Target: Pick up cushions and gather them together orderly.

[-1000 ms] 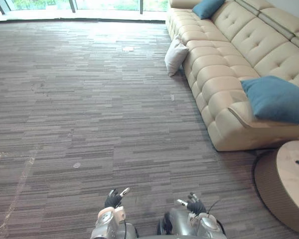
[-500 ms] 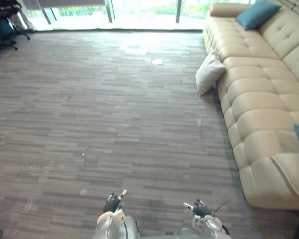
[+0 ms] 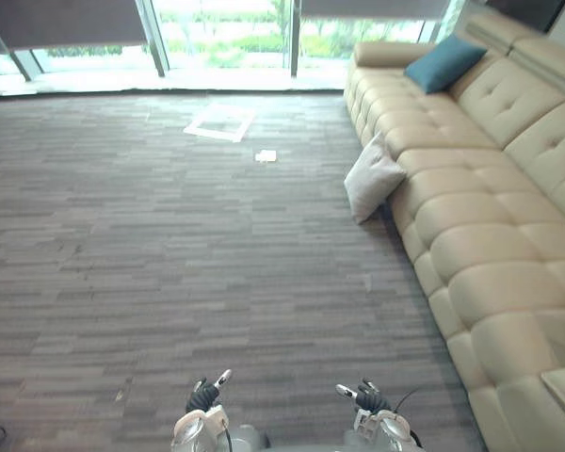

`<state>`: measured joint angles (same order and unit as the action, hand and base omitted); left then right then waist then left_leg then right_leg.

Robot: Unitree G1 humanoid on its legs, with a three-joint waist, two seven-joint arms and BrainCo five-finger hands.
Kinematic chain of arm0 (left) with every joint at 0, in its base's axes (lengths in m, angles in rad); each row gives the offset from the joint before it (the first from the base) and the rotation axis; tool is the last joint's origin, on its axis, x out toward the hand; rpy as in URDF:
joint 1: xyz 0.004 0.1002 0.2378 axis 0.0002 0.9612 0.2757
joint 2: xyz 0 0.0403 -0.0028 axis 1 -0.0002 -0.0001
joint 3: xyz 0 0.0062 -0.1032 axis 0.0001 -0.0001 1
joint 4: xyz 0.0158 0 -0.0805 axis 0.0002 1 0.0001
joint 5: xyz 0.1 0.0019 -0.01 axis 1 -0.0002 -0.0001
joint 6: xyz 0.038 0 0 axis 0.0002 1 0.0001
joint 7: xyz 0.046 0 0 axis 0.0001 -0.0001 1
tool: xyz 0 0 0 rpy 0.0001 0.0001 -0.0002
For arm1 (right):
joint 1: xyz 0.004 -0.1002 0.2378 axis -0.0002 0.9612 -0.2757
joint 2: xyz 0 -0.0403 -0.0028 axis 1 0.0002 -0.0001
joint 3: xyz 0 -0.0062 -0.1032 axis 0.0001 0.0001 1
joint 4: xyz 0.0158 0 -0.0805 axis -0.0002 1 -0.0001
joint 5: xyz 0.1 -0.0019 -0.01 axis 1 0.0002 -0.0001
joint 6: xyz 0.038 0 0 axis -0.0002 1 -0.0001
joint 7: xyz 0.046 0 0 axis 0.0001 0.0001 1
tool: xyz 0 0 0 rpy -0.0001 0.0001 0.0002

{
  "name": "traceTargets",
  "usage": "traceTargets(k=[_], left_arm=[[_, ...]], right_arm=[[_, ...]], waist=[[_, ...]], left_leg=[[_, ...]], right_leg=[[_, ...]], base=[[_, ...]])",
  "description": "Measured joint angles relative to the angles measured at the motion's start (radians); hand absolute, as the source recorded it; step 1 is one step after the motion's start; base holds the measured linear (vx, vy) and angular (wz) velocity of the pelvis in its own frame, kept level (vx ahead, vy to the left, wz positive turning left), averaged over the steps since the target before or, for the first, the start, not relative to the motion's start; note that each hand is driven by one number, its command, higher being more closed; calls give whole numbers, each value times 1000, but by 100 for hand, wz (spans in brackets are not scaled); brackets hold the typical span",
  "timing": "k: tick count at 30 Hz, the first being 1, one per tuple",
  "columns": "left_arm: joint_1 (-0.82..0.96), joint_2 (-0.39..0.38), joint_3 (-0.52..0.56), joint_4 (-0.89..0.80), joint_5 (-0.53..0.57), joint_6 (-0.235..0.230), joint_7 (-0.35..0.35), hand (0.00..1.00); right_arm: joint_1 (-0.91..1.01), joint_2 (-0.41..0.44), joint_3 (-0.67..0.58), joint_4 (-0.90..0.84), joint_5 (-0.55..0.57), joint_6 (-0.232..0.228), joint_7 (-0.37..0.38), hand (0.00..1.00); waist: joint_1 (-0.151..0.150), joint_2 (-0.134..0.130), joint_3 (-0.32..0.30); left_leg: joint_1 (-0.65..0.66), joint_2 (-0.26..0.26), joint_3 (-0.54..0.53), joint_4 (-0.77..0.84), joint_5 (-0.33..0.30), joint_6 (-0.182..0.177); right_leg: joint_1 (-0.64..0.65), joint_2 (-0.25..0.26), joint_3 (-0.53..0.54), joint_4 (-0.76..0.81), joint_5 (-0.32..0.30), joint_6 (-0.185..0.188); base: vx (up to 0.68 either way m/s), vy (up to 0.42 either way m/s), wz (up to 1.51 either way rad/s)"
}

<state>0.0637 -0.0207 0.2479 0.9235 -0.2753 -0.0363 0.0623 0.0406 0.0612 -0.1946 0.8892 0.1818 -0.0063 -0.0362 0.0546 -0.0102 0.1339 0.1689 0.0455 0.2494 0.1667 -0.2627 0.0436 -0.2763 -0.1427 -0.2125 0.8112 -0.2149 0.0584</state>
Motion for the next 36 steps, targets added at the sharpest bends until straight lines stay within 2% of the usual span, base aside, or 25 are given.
traceTargets(k=[3, 4, 5, 6, 7, 9, 10, 11, 12, 13, 15, 17, 19, 20, 21, 22, 23, 24, 26, 27, 28, 30, 31, 34, 36], left_arm=[[-15, -2, 2, 26, 4, 1, -1, 0], [-19, -5, 8, 38, 9, 1, -1, 0], [-11, -6, 12, 45, 18, 1, -4, 0], [2, -11, 18, 53, 21, 2, -5, 0], [7, -30, 41, 53, 34, 3, -7, 0], [5, -42, 54, 46, 43, 2, -7, 0], [-2, -44, 73, 47, 47, 5, -7, 0], [-3, -44, 86, 44, 48, 6, -7, 0], [-3, -42, 94, 37, 48, 5, -5, 0], [-3, -38, 93, 25, 48, 4, -6, 0], [1, -30, 86, -11, 48, 0, -7, 0], [4, -28, 86, -34, 47, 0, -6, 0], [9, -32, 87, -49, 48, -2, -5, 0], [10, -32, 87, -50, 47, -3, -5, 0], [10, -28, 86, -53, 47, -3, -5, 0], [23, -18, 85, -51, 48, -2, -4, 0], [26, -8, 82, -51, 48, -3, -3, 0], [24, -2, 69, -50, 47, -4, -3, 0], [17, 7, 62, -38, 48, 0, -3, 0], [13, 11, 43, -27, 48, 0, -3, 0], [8, 11, 28, -16, 48, 0, -3, 0], [-4, 13, 11, 5, 48, 3, -2, 0], [-12, 8, 5, 9, 48, 3, -3, 0], [-13, 12, 11, 25, 47, 5, 2, 0], [-19, 12, 11, 43, 48, 6, 1, 0]], right_arm=[[-4, -5, -30, 1, -18, -5, 1, 0], [-6, -10, -40, 1, -18, -6, 2, 0], [-7, -23, -39, 0, -20, -6, 4, 0], [-10, -28, -38, 1, -23, -6, 5, 0], [-14, -42, -40, 9, -24, -5, 5, 0], [-30, -51, -37, 30, -23, -4, 4, 0], [-40, -56, -34, 33, -22, 0, 3, 0], [-44, -56, -29, 41, -22, 6, 1, 0], [-43, -45, -26, 49, -21, 12, -4, 0], [-43, -36, -23, 54, -18, 12, -5, 0], [-39, -19, 1, 71, -12, 15, -6, 0], [-40, -16, 13, 70, -5, 16, -5, 0], [-39, -14, 1, 69, -4, 22, -8, 0], [-38, -15, -3, 69, -4, 22, -9, 0], [-34, -13, -3, 69, -4, 23, -11, 0], [-25, -10, 0, 70, -6, 23, -11, 0], [-20, 7, 2, 66, -6, 23, -11, 0], [-13, 8, 3, 67, -6, 24, -11, 0], [-5, 8, 6, 65, -7, 26, -10, 0], [-4, 6, 7, 62, -8, 23, -9, 0], [-2, 0, 12, 62, -8, 19, -7, 0], [6, 0, 28, 46, -9, 16, -3, 0], [11, 0, 27, 31, -10, 14, -3, 0], [8, 0, 10, 15, -18, 9, 0, 0], [7, 0, -32, 4, -20, -3, -2, 0]], waist=[[-6, -3, 2], [-16, -3, 2], [-41, 0, 2], [-50, 12, -5], [-46, 37, -17], [-44, 63, -20], [-43, 82, -8], [-35, 87, 2], [-20, 94, 9], [-8, 83, 22], [11, 50, 24], [12, 49, 22], [17, 41, 24], [22, 39, 23], [34, 26, 11], [44, 17, -17], [41, -6, -32], [42, -14, -35], [48, -24, -36], [47, -25, -34], [43, -16, -28], [30, -14, -23], [24, 0, -21], [19, -11, -13], [-9, -18, -9]], left_leg=[[59, -2, -10, -23, -42, -20], [83, -6, -25, -25, -63, -28], [135, -4, -71, -30, -101, -38], [167, 6, -118, -26, -104, -36], [158, 34, -164, 20, -84, -57], [53, 45, -246, 275, -48, -119], [-62, 61, -276, 539, 33, -196], [-155, 79, -280, 747, 102, -241], [-220, 106, -250, 896, 101, -219], [-256, 117, -218, 952, 84, -190], [-382, 138, -128, 932, 51, -135], [-468, 163, -65, 786, 33, -106], [-500, 139, -23, 428, 42, -96], [-501, 118, -34, 299, 74, -102], [-499, 86, -63, 215, 181, -107], [-499, 51, -63, 216, 219, -67], [-498, 34, -42, 215, 193, -50], [-493, 31, -19, 246, 170, -15], [-438, 9, 10, 261, 123, 15], [-377, -6, 18, 241, 101, 27], [-317, -11, 17, 217, 73, 23], [-226, -21, 18, 179, 56, 20], [-185, -19, 18, 142, 38, 17], [-54, -18, 54, 58, -14, 8], [35, -14, 79, 13, -43, -8]], right_leg=[[-52, 27, -54, -244, 42, -8], [-61, 47, -43, -361, 84, -11], [-58, 84, 13, -459, 171, -47], [-40, 104, 32, -421, 199, -116], [-38, 106, 10, -369, 142, -123], [-14, 115, -4, -328, 57, -130], [38, 131, -5, -356, 34, -135], [96, 153, -3, -394, 23, -142], [183, 173, 11, -442, 17, -150], [248, 177, 24, -477, 14, -154], [380, 167, 58, -596, 2, -143], [441, 156, 70, -653, -14, -120], [513, 129, 83, -697, -36, -83], [537, 114, 91, -709, -49, -70], [560, 88, 115, -720, -77, -45], [562, 63, 142, -716, -82, -40], [550, 36, 154, -693, -74, -48], [512, 16, 198, -613, -53, -37], [458, -5, 251, -424, -10, 23], [373, -12, 282, -220, 68, 47], [302, -13, 289, -34, 115, 67], [188, -17, 256, 177, 106, 63], [148, -17, 223, 207, 90, 53], [1, -29, 69, 155, 33, 15], [-40, -5, -80, -83, 28, -15]], base=[[499, -73, 17], [622, -145, 62], [689, -167, 89], [956, -226, 84], [827, -219, 52], [674, -205, 25], [678, -146, 2], [704, -117, -21], [684, -54, -40], [599, -42, -50], [488, -17, -42], [410, 49, -24], [591, 182, -19], [697, 311, -38], [596, 299, -51], [624, 308, -40], [629, 313, -29], [734, 389, -19], [557, 328, -29], [462, 262, -31], [427, 237, -21], [304, 147, -5], [377, 126, -16], [291, 53, -43], [321, -10, -28]])
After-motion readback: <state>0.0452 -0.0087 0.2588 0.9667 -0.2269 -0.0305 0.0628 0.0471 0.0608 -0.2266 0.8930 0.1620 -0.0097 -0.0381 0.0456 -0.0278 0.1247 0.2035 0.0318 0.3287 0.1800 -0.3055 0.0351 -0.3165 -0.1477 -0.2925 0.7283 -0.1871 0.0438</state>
